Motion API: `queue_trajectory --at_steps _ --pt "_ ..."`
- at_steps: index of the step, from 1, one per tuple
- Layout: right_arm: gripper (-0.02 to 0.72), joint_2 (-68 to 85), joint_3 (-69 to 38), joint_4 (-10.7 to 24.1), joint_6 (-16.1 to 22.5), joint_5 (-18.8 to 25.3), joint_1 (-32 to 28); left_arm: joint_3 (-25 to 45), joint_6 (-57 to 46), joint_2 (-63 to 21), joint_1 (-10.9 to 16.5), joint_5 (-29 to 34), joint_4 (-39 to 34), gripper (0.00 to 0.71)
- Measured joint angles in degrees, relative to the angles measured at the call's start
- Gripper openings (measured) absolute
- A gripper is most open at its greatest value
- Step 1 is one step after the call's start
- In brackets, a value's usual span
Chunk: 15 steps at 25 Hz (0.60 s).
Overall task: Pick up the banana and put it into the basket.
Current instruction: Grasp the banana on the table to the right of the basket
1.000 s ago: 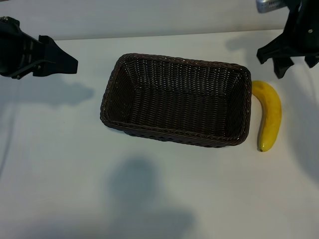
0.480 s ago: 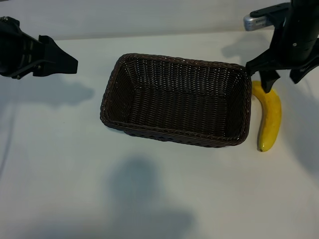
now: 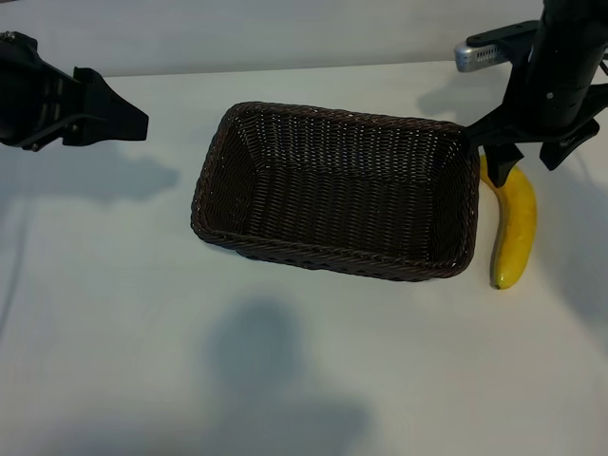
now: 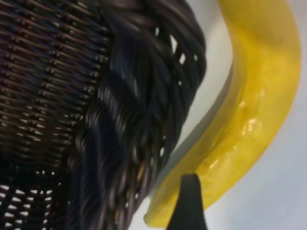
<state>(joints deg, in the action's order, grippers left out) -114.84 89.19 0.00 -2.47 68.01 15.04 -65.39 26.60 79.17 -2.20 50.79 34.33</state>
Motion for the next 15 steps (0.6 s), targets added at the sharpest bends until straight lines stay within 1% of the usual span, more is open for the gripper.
queue_trajectory --at_steps 2,5,7,9,13,15 --pt "0.605 -0.48 -0.9 0.0 -0.27 -0.79 0.0 0.0 0.0 0.0 0.0 0.0 0.0 0.611" --pt "0.605 -0.54 -4.3 0.0 -0.86 -3.94 0.0 0.0 0.0 0.0 0.0 0.0 0.0 0.611" --pt "0.605 -0.59 -6.32 -0.66 -1.11 -5.12 0.0 0.0 0.0 0.0 0.0 0.0 0.0 0.611" --pt "0.605 -0.59 -7.86 -0.99 -1.23 -7.44 0.0 0.0 0.0 0.0 0.0 0.0 0.0 0.611" --pt "0.605 -0.59 -9.29 -1.04 -1.23 -8.93 0.0 0.0 0.0 0.0 0.0 0.0 0.0 0.611" --pt "0.605 -0.59 -9.29 -1.35 -0.79 -10.48 0.0 0.0 0.0 0.0 0.0 0.0 0.0 0.611"
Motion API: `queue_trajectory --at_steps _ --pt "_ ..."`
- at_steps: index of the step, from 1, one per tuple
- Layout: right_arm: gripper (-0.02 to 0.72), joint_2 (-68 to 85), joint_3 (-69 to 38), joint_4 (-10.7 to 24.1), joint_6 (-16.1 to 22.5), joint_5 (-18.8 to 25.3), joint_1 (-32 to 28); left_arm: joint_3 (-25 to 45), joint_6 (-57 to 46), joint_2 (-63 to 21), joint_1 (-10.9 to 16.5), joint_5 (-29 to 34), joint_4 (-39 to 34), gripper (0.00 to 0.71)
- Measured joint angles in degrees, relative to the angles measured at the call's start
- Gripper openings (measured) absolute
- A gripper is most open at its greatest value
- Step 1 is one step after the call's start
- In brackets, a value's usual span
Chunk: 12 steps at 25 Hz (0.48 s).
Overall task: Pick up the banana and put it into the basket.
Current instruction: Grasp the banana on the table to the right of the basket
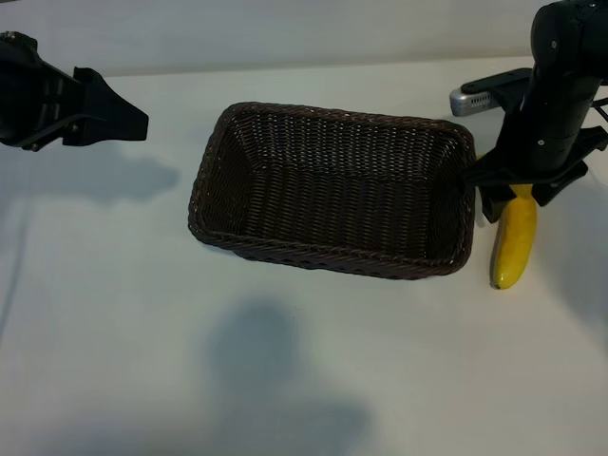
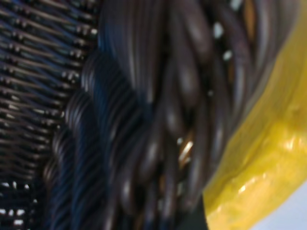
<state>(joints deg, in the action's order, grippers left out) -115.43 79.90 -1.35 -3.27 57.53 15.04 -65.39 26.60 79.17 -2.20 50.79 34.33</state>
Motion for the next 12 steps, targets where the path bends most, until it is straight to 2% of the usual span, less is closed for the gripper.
queue_trajectory --at_steps 12 --pt "0.605 0.0 -0.04 1.35 3.93 -4.41 0.0 0.0 0.0 0.0 0.0 0.0 0.0 0.611"
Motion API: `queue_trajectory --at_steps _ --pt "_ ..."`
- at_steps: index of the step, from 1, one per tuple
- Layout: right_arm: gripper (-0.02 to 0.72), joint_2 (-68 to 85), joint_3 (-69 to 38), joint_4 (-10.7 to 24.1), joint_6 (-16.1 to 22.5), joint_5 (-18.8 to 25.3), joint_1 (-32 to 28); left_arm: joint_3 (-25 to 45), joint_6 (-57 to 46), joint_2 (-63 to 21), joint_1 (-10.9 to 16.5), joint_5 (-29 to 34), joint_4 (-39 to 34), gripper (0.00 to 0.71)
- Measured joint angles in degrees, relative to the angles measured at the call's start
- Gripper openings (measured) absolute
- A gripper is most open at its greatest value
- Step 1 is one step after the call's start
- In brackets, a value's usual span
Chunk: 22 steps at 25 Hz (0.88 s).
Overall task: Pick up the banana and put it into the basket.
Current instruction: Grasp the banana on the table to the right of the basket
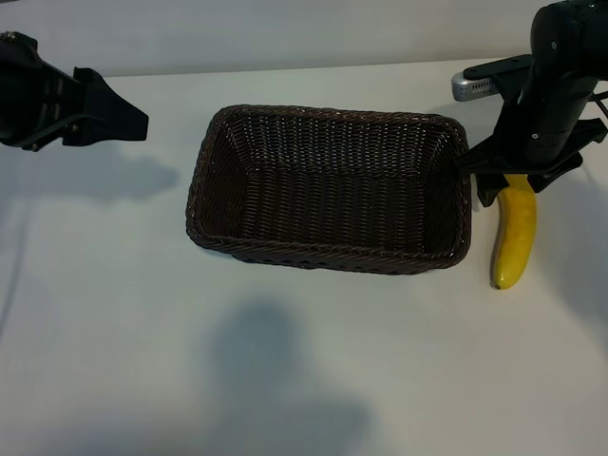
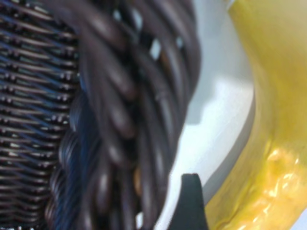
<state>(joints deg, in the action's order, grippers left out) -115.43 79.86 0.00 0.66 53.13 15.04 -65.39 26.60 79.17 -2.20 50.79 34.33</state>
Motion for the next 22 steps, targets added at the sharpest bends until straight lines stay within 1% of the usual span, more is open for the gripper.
queue_trajectory --at_steps 14,18,20,22 --pt "0.605 -0.31 0.0 1.0 1.03 -0.59 0.0 0.0 -0.05 0.0 0.0 0.0 0.0 0.61" --pt "0.605 -2.43 0.0 1.25 1.09 0.19 0.0 0.0 -0.05 0.0 0.0 0.0 0.0 0.61" --pt "0.603 -2.82 0.0 0.0 1.16 0.46 0.0 0.0 -0.05 0.0 0.04 0.0 0.0 0.61" --pt "0.596 -2.82 0.0 0.0 1.22 0.57 0.0 0.0 -0.05 0.0 0.04 0.0 0.0 0.61"
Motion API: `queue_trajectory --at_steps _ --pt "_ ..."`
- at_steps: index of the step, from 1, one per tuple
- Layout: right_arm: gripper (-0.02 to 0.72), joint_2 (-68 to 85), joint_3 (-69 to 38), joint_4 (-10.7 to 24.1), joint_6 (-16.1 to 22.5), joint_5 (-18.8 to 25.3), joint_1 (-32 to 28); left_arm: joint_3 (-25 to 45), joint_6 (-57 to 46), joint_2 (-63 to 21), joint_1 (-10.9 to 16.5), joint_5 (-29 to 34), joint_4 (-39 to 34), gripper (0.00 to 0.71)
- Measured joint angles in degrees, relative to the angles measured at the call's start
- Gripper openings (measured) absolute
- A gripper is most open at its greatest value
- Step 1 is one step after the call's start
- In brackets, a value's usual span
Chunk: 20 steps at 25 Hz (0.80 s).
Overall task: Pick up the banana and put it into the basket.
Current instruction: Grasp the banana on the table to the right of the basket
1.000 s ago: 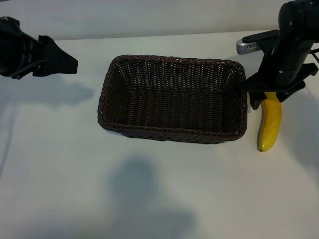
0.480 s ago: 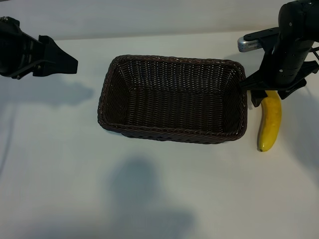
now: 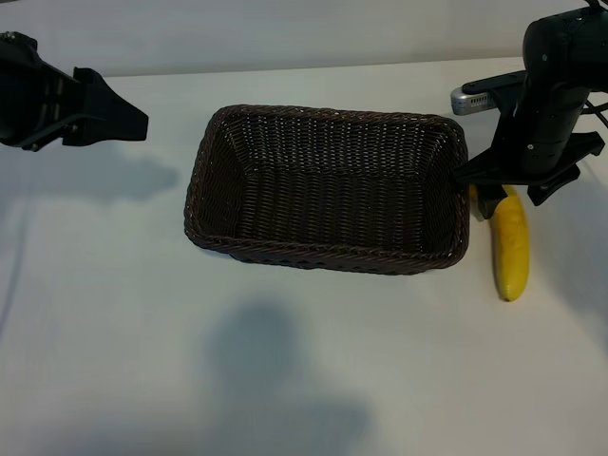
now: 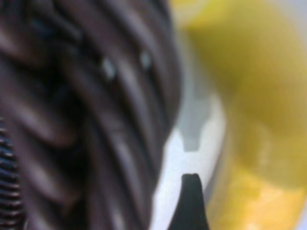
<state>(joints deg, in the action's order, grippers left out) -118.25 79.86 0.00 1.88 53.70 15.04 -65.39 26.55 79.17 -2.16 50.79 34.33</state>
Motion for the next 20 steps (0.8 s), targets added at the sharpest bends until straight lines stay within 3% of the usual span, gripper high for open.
queue_trajectory --at_steps 8,20 --pt "0.481 -0.22 0.0 0.0 0.24 0.15 0.0 0.0 0.0 0.0 0.02 0.0 0.0 0.61" --pt "0.412 -1.26 0.5 -0.37 0.24 0.7 0.0 0.0 0.0 0.0 0.02 0.0 0.0 0.61"
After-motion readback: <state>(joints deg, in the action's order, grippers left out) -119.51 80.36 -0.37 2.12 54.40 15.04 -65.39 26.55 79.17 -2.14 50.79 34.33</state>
